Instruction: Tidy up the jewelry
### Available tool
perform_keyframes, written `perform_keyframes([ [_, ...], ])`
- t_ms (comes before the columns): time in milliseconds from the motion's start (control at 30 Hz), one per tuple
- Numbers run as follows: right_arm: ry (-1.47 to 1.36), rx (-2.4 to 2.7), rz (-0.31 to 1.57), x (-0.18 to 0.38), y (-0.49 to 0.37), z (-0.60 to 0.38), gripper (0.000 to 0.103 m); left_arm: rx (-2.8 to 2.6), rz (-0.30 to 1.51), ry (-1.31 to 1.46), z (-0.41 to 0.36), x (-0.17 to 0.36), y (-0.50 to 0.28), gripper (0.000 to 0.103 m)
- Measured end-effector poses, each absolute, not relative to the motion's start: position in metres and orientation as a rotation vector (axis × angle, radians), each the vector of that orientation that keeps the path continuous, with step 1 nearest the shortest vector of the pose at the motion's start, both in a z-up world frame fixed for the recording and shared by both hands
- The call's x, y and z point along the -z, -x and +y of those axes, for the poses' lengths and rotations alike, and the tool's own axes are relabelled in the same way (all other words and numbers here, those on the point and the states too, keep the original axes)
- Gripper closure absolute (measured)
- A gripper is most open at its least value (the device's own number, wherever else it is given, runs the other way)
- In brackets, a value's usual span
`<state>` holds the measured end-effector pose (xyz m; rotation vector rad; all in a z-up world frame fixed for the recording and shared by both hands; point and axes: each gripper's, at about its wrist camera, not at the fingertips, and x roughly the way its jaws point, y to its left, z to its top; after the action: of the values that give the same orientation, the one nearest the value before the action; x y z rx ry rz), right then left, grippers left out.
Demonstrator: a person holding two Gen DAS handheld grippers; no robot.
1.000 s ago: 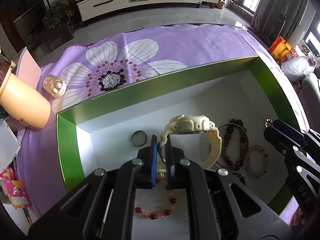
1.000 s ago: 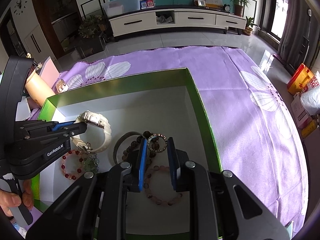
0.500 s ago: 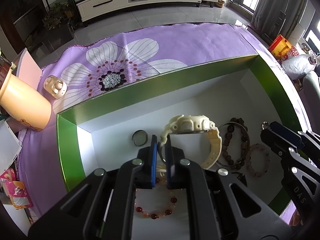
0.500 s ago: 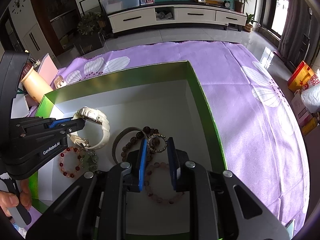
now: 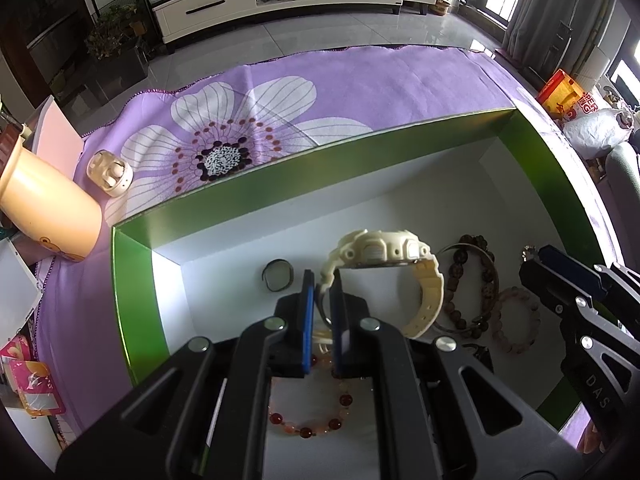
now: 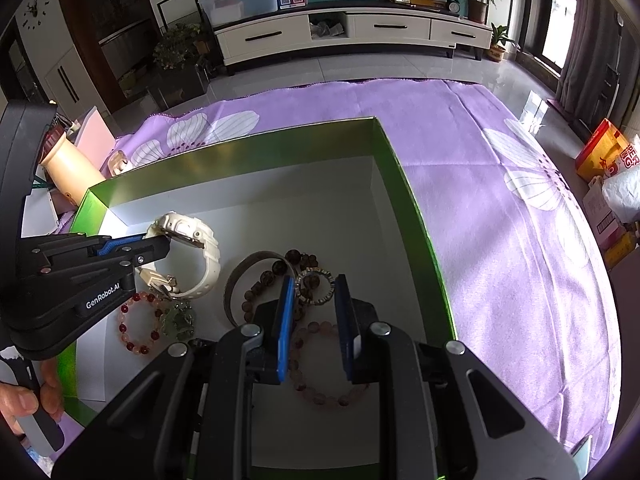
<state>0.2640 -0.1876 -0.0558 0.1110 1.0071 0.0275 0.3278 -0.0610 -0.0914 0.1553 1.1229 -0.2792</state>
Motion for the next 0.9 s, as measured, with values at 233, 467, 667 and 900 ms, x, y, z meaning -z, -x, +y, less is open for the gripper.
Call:
perform_keyframes([
  [233, -0.108, -0.027, 1.012, 0.0559, -0.2644, -0.1868, 0.083, 0.279, 1.121, -0.162, -0.0624, 0.0924, -0.3281, 0.096],
  [467, -0.117, -0.024, 1.011, 0.0564, -0.2643, -0.1878, 0.083, 0.277, 1.121, -0.163, -0.0625, 0.0922, -0.3279, 0.096],
  [667, -0.110, -0.020, 1.008, 0.0547, -0.2640, -0.1877, 0.083, 0.275, 1.122, -0.159, -0.0626, 0.0925, -0.3274, 0.096],
  [900, -0.116, -0.020, 1.008, 0.0556, -0.2638, -0.1884, 0.083, 0.274, 1.121, -0.160, -0.0628, 0.0925, -0.3266, 0.096],
])
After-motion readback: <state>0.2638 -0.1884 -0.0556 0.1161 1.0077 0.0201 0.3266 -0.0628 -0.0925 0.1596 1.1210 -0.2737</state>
